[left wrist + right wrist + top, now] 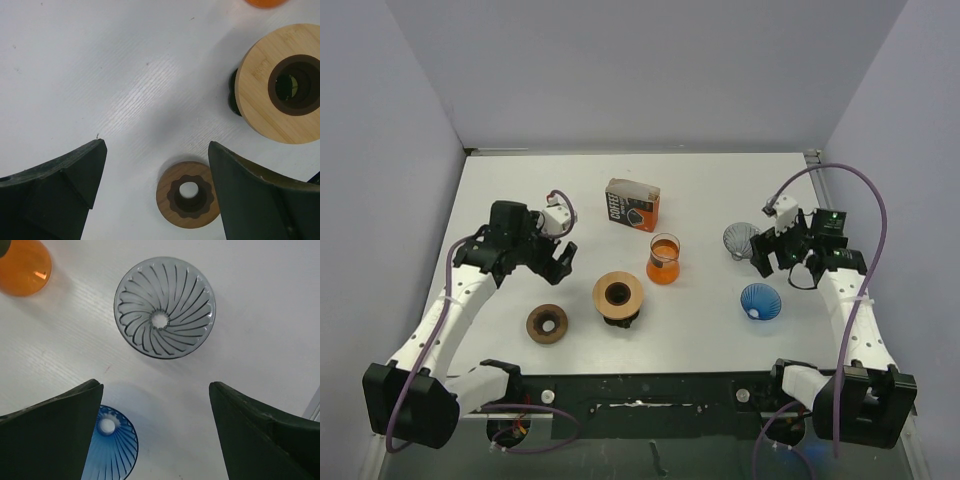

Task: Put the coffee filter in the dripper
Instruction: Pick up the coffee dripper from the center of the board.

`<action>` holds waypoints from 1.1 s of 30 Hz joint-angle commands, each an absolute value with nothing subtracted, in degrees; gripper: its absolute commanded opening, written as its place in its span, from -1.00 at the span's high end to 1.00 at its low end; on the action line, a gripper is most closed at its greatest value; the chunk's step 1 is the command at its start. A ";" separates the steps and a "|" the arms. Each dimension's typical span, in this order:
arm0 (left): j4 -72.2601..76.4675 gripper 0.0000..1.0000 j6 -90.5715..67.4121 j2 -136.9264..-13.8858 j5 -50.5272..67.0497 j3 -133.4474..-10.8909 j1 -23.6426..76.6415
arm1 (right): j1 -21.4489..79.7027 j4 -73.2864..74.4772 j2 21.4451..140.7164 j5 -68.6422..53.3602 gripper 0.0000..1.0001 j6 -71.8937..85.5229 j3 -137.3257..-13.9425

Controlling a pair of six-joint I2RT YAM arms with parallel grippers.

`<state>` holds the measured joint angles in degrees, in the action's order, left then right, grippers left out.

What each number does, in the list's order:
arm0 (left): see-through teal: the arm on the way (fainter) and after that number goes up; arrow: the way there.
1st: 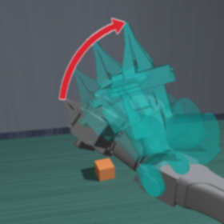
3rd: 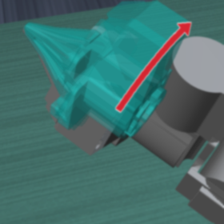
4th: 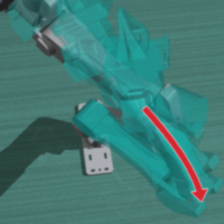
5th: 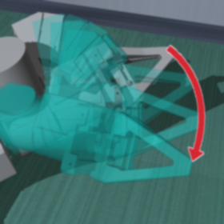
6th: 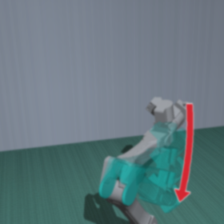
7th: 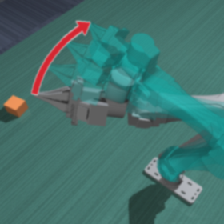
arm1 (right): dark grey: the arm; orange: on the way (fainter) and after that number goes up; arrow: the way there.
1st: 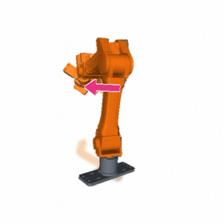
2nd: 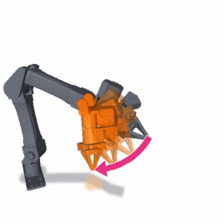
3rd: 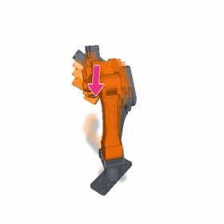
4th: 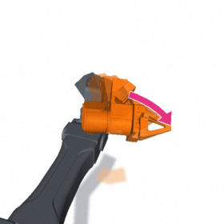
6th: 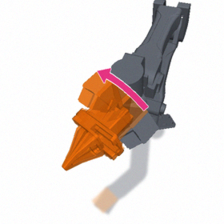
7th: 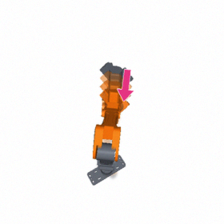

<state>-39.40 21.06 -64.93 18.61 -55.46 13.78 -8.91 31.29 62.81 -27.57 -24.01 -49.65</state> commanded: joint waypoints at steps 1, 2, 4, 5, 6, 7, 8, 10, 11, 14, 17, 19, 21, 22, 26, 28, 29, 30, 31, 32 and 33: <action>-37.46 -0.64 21.96 -62.38 19.26 -55.51 13.62 | -8.63 44.53 63.24 -26.01 -0.79 -36.75 -52.62; -37.26 -0.64 21.97 -62.26 19.51 -55.40 13.62 | -8.62 46.80 63.37 -25.65 -0.76 -38.15 -52.71; -36.58 -0.63 22.14 -62.28 19.97 -55.16 13.75 | -8.67 50.52 63.75 -24.82 -0.72 -40.80 -52.52; -36.30 -0.63 22.17 -62.23 20.07 -55.05 13.77 | -8.62 51.91 64.08 -24.35 -0.70 -41.84 -52.37; -36.06 -0.62 22.11 -62.30 20.12 -54.90 13.92 | -8.73 52.88 64.52 -23.93 -0.66 -42.53 -52.19; -35.97 -0.62 22.11 -62.42 20.18 -54.85 14.03 | -8.78 53.73 65.04 -23.55 -0.63 -43.14 -51.99; -35.87 -0.61 22.23 -62.47 20.21 -54.84 14.12 | -8.79 54.35 65.80 -23.51 -0.59 -43.70 -51.76; -35.70 -0.60 22.43 -62.50 20.25 -54.84 14.32 | -8.79 54.84 67.48 -23.89 -0.50 -44.02 -51.45; -35.56 -0.59 22.55 -62.50 20.22 -54.91 14.42 | -8.81 54.80 68.35 -24.14 -0.44 -43.85 -51.38; -35.73 -0.58 22.86 -62.23 20.21 -55.02 14.56 | -8.79 54.69 71.06 -24.81 -0.29 -43.02 -51.79; -35.69 -0.58 23.29 -61.65 19.94 -54.93 14.81 | -8.93 54.24 73.14 -24.35 -0.12 -42.38 -52.11; -35.71 -0.58 23.36 -61.41 19.84 -54.93 15.01 | -8.93 54.23 74.14 -24.25 -0.04 -42.19 -52.12; -35.69 -0.57 23.37 -61.08 19.95 -54.87 15.19 | -8.96 54.23 74.79 -24.02 0.03 -42.19 -51.99; -35.63 -0.57 23.41 -60.98 19.96 -54.85 15.28 | -8.99 54.23 75.06 -23.81 0.08 -42.19 -52.03; -35.66 -0.57 23.49 -60.71 19.95 -54.84 15.59 | -9.27 54.49 75.56 -23.69 0.25 -42.35 -52.07; -35.59 -0.57 23.59 -60.52 19.94 -54.77 15.67 | -9.45 54.60 75.69 -23.58 0.33 -42.41 -52.12; -35.52 -0.57 23.66 -60.52 19.93 -54.76 15.77 | -9.54 54.63 75.77 -23.50 0.38 -42.52 -52.12; -35.48 -0.57 23.66 -60.49 19.95 -54.80 15.79 | -9.70 54.59 75.91 -23.54 0.44 -42.54 -52.12; -35.48 -0.56 23.67 -60.52 19.95 -54.85 15.88 | -9.83 54.50 76.10 -23.62 0.50 -42.54 -52.16; -35.50 -0.56 23.74 -60.48 19.95 -54.84 15.89 | -10.01 54.57 76.25 -23.75 0.55 -42.53 -52.20; -35.43 -0.56 23.80 -60.54 19.95 -54.92 15.96 | -10.16 54.64 76.41 -23.93 0.59 -42.54 -52.33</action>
